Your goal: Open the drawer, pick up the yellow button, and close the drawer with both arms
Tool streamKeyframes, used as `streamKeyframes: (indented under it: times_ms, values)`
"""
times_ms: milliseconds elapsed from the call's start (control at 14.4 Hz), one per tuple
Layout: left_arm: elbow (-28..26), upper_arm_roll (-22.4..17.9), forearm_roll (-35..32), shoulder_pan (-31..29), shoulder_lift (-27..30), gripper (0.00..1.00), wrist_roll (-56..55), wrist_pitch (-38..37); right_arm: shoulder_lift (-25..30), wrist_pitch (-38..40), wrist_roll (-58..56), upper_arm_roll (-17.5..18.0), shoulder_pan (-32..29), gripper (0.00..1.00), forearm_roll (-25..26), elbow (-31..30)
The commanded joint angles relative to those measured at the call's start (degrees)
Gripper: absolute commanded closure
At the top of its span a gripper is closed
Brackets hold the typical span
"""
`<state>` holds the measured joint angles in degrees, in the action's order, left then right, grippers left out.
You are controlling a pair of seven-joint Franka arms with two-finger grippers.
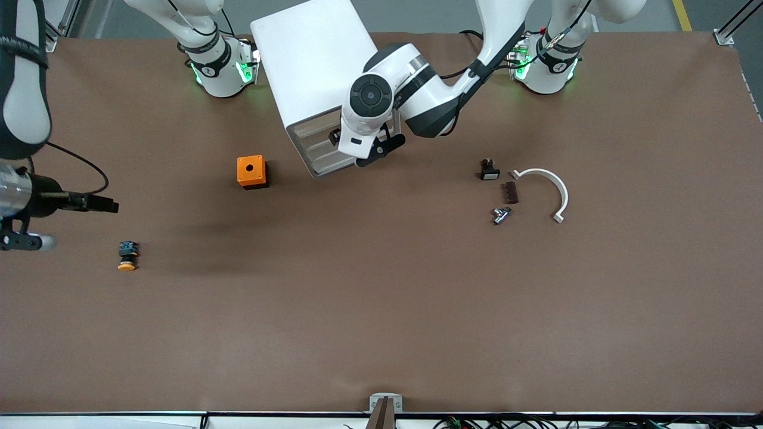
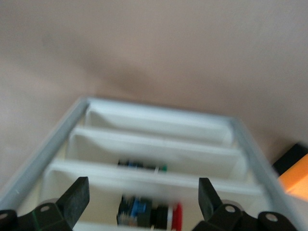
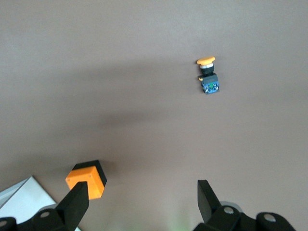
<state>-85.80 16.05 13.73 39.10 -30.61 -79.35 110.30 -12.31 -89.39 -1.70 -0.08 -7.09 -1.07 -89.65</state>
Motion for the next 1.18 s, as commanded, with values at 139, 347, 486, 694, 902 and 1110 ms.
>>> streamKeyframes:
  times_ms: [139, 347, 486, 694, 902, 1110]
  values:
    - [8.2, 0.1, -4.1, -11.1, 3.5, 0.0, -0.3, -13.7, 3.6, 2.1, 2.4, 0.1, 3.5, 0.0, 0.8, -1.0]
    - [8.5, 0.0, -4.1, -16.4, 9.0, 0.0, 7.5, -18.7, 3.3, 1.9, 4.0, 0.1, 6.0, 0.0, 2.6, 1.1]
    - [8.5, -0.2, -4.5, -20.4, 11.4, 0.0, 15.6, -25.1, 3.1, 2.1, 3.6, 0.0, 5.9, 0.0, 2.3, 1.9]
    - [7.7, 0.0, -9.2, -24.6, 15.2, 0.0, 24.3, -29.9, 2.9, 2.8, 3.4, 0.0, 6.1, 0.0, 2.1, 5.4]
    - [7.6, -0.2, -13.2, -29.2, 17.1, 0.0, 30.9, -34.0, 2.9, 6.8, 3.4, -0.1, 5.6, 0.0, 1.8, 10.3]
    - [7.3, 0.3, -13.3, -35.5, 18.9, 0.0, 42.1, -36.4, 3.0, 9.8, 3.2, 0.0, 5.7, 0.0, 1.6, 12.2]
